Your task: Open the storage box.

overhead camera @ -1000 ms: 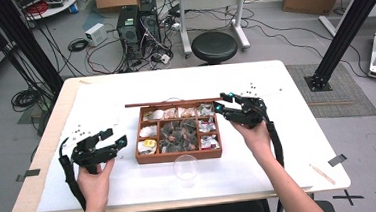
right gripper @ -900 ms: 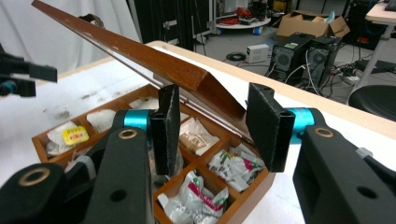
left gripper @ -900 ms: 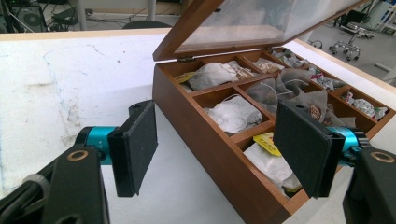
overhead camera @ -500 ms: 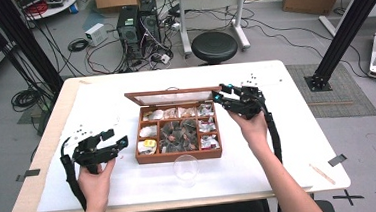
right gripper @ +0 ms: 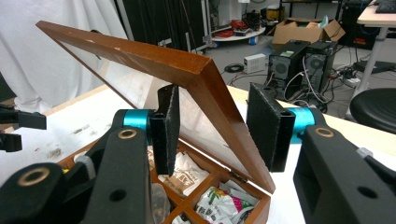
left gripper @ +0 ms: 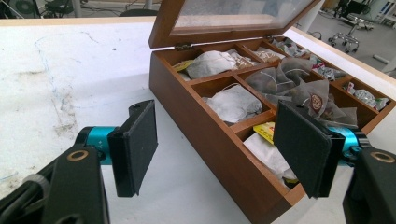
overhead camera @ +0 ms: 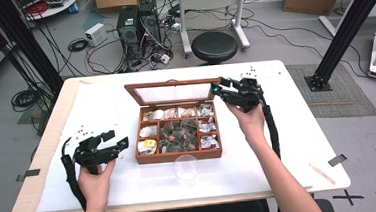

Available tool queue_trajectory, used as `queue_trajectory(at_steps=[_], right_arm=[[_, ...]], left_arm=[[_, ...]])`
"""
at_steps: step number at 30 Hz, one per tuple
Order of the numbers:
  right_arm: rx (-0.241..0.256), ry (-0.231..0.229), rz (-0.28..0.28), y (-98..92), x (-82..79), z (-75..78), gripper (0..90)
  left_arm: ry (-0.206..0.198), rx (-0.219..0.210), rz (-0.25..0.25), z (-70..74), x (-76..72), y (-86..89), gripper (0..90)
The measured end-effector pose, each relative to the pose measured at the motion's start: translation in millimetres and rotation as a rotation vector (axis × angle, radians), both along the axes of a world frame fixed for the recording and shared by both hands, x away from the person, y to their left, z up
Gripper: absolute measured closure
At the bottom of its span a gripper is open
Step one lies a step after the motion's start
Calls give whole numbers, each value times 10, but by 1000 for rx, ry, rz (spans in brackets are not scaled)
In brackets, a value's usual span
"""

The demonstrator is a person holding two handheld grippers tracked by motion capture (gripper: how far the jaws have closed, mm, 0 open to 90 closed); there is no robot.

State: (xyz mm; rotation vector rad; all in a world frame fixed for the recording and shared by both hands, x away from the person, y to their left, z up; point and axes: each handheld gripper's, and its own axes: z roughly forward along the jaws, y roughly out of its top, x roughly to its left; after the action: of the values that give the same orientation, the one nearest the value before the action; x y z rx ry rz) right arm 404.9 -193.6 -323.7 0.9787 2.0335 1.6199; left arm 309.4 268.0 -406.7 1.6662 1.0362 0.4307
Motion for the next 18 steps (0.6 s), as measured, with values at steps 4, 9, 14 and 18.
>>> queue_trajectory(at_steps=[4, 9, 14, 18], right_arm=[[2, -4, 3, -3, 12, -3, 559], [1, -6, 1, -1, 29, 3, 559], [7, -2, 3, 0, 57, 12, 559], [11, 0, 2, -1, 63, 12, 558]], left_arm=[[1, 4, -3, -1, 2, -1, 305], [5, 5, -8, -4, 1, -8, 305], [4, 6, -9, -1, -21, -10, 305], [7, 9, -6, -4, -27, 8, 304]])
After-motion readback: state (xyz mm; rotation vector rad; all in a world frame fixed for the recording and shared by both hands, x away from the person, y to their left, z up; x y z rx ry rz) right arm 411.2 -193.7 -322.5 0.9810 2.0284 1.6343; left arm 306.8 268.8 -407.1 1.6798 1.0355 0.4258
